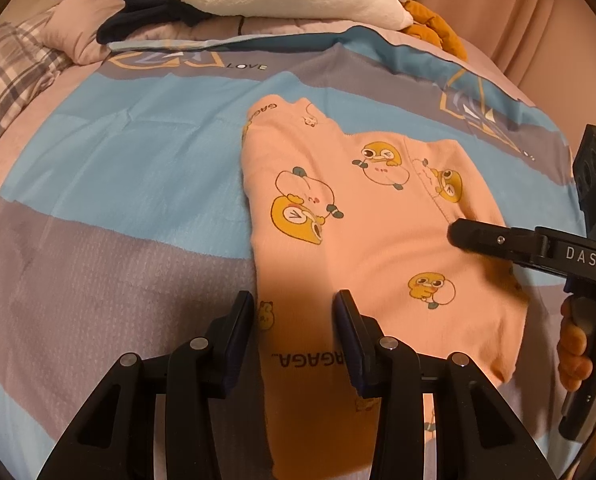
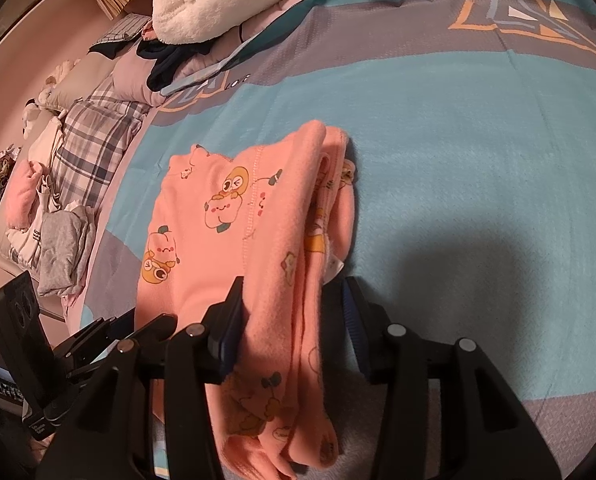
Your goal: Fold small clothes
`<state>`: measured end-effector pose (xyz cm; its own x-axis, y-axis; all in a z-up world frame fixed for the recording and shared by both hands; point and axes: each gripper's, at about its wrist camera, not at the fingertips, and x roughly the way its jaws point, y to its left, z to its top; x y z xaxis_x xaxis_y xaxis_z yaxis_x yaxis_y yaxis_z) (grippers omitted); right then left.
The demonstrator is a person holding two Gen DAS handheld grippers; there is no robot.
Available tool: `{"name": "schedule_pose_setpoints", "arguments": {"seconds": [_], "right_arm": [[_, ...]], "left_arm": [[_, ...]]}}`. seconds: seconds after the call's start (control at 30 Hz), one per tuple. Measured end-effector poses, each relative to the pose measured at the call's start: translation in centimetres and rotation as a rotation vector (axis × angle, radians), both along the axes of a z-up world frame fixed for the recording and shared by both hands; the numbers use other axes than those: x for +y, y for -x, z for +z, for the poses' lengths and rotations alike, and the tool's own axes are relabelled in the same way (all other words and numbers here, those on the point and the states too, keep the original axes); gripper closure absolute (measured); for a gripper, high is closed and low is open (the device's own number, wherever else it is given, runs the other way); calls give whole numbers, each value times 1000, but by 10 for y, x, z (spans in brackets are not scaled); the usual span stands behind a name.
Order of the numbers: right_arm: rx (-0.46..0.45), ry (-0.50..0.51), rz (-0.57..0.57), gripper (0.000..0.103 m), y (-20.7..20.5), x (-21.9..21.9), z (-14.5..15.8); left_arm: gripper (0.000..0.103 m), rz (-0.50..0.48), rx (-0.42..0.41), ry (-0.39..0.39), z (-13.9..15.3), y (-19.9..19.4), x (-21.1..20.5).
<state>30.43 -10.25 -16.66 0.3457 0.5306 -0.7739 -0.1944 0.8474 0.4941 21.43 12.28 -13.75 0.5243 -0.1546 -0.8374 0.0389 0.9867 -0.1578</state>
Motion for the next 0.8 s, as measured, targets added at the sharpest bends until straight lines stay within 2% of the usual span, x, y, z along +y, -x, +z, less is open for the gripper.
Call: {"name": "schedule_pose_setpoints", "arguments": {"seconds": [0.8], "right_arm": [[4, 9, -9, 53, 0, -1, 2]], "left_arm": [[61, 4, -1, 4, 0, 6, 0]]}}
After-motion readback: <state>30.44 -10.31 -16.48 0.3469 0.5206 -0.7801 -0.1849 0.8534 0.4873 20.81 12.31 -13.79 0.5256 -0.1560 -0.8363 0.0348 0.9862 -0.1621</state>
